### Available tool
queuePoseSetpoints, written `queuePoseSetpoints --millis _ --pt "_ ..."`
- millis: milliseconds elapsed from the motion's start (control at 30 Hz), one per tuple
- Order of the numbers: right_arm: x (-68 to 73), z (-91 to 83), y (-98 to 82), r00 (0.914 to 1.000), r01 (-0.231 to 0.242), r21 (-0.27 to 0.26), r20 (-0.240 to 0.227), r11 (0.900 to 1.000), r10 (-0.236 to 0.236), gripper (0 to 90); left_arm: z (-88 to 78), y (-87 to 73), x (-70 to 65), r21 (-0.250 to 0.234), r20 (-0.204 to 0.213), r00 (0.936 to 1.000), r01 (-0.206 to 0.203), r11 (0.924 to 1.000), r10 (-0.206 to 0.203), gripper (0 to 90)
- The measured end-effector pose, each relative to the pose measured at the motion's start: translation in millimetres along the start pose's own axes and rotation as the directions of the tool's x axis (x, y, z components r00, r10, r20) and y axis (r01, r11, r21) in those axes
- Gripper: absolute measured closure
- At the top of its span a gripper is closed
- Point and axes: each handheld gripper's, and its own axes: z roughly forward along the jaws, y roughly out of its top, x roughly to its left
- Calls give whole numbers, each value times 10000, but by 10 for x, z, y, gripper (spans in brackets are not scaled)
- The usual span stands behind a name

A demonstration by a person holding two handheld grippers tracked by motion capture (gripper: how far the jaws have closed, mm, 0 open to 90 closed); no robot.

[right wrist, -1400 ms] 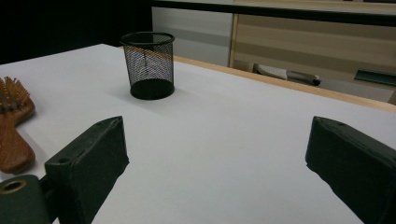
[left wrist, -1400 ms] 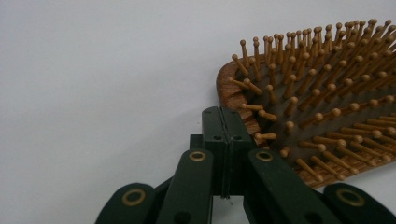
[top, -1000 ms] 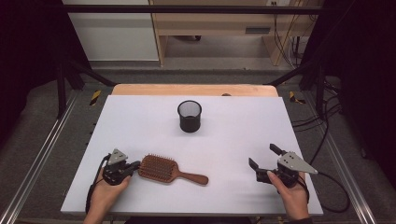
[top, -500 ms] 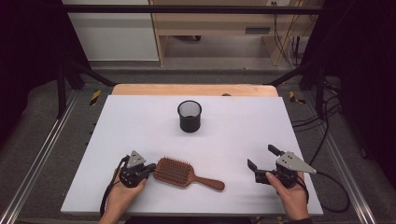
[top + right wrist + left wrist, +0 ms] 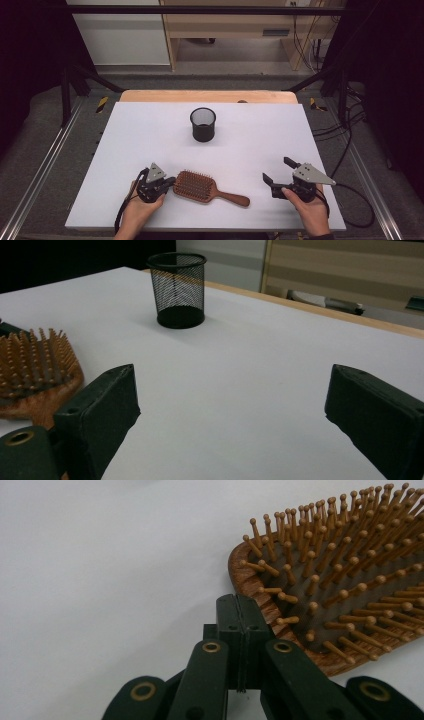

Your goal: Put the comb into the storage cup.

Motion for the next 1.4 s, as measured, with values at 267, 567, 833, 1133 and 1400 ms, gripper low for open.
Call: queuePoseSetpoints --millis 267,567,833,1133,1400 --pt "91 61 3 9984 533 413 -219 9977 -524 86 66 47 -142 14 202 9994 -278 9996 277 900" --pt "119 78 25 9992 356 623 -180 9974 -346 102 101 88 -172 9 319 9992 -222 9998 222 900" --pt "126 80 29 9990 345 678 -290 9971 -326 104 162 130 -314 -34 530 9972 -528 9986 529 900" --pt "135 97 28 9985 209 946 -524 9953 -160 103 212 154 -410 -76 586 9956 -728 9973 731 900" --pt "144 97 29 9983 182 896 -563 9958 -132 100 250 176 -419 -170 494 9970 -595 9981 602 900"
